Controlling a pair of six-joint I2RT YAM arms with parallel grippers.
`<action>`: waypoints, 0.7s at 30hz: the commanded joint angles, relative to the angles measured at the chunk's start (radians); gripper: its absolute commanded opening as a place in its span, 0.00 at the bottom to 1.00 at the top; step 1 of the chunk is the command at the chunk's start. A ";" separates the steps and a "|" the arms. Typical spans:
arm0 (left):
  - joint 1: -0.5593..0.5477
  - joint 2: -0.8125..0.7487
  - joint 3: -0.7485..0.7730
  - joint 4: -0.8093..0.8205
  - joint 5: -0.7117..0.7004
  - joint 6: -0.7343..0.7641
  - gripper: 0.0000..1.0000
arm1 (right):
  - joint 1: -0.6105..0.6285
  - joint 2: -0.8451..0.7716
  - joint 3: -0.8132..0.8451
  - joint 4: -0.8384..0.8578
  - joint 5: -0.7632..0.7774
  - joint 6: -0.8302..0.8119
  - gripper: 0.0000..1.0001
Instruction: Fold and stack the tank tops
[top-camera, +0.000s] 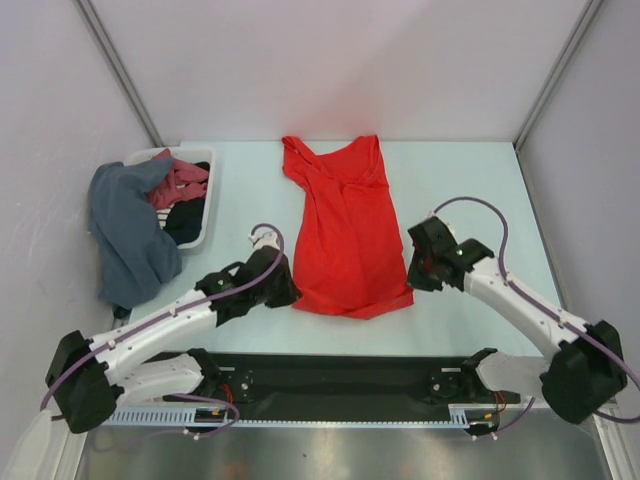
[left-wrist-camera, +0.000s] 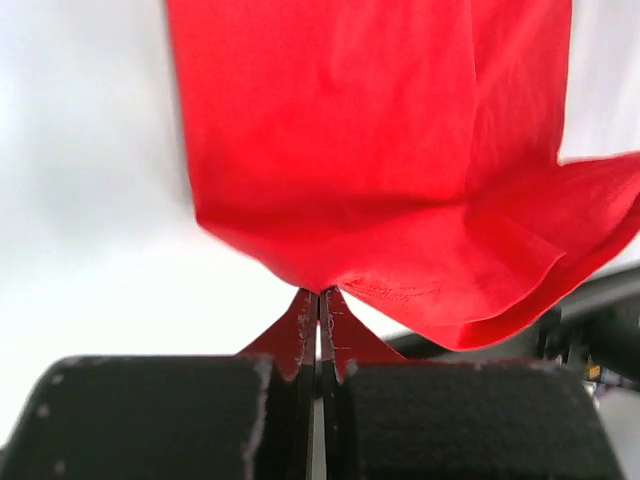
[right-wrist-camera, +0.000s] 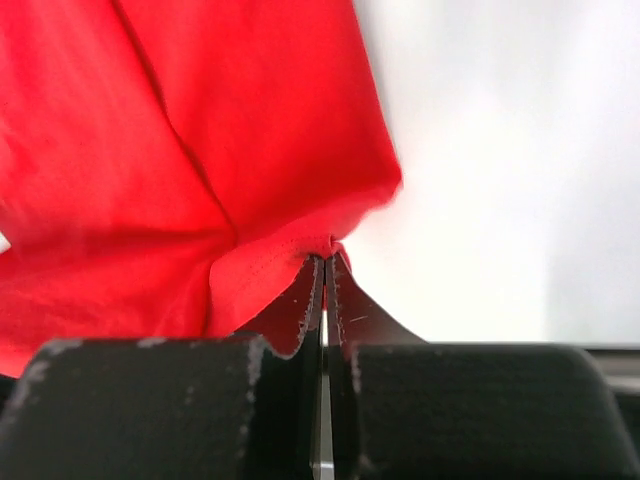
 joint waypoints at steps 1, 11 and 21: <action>0.088 0.080 0.100 0.007 -0.004 0.152 0.00 | -0.068 0.105 0.122 0.113 -0.029 -0.108 0.00; 0.235 0.352 0.299 0.059 -0.064 0.275 0.00 | -0.188 0.512 0.461 0.162 -0.060 -0.206 0.00; 0.322 0.574 0.511 0.095 -0.050 0.330 0.00 | -0.246 0.800 0.822 0.101 -0.060 -0.243 0.00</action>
